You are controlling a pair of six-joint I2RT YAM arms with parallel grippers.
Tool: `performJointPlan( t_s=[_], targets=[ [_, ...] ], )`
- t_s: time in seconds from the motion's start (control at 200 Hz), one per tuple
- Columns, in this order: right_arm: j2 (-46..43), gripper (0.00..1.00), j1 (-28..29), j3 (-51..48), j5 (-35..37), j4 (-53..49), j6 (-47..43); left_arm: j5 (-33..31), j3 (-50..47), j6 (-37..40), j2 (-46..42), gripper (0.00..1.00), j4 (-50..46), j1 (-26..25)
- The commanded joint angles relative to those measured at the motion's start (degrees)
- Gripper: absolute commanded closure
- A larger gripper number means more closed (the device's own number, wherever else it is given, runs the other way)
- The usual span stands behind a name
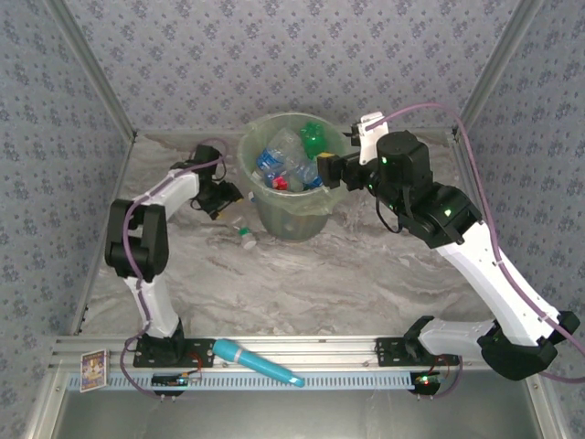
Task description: Put the plastic bottles in the bin
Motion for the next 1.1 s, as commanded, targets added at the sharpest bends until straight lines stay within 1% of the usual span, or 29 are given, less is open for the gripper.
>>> performJointPlan(
  t_s=[0.0,0.255,0.3,0.485,0.585,0.72,0.86,1.095],
  targets=[
    [-1.68,0.00,-0.29,-0.69,0.08,0.90,-0.05,-1.22,-1.04,0.56,-7.75,0.47,-1.54,1.74],
    [-3.00,0.00,-0.29,-1.57,0.71,0.90,0.66,-6.44,-0.77,1.66,-21.35,0.47,-1.60,2.40],
    [-3.25,0.00,-0.26,-1.74,0.71,2.39,0.82,-7.38,-0.34,2.14,-23.53,0.47,-1.14,2.34],
    [-4.52,0.00,-0.17,-2.61,1.10,2.75,1.28,-12.76,2.85,5.99,-31.01,0.47,1.73,-0.01],
    [-5.48,0.00,-0.17,-3.10,1.66,2.83,1.28,-16.61,6.19,10.11,-33.17,0.47,3.85,-3.52],
    [-6.60,0.00,-0.17,-3.59,2.29,2.79,1.37,-21.01,11.85,15.87,-33.43,0.47,7.43,-9.31],
    [-7.99,0.00,-0.17,-4.08,2.91,2.40,1.46,-25.10,15.96,23.97,-32.22,0.47,14.25,-16.99],
    [-10.71,0.00,-0.17,-4.75,4.46,0.72,1.28,-25.67,20.28,33.00,-27.00,0.47,24.51,-25.48]
  ],
)
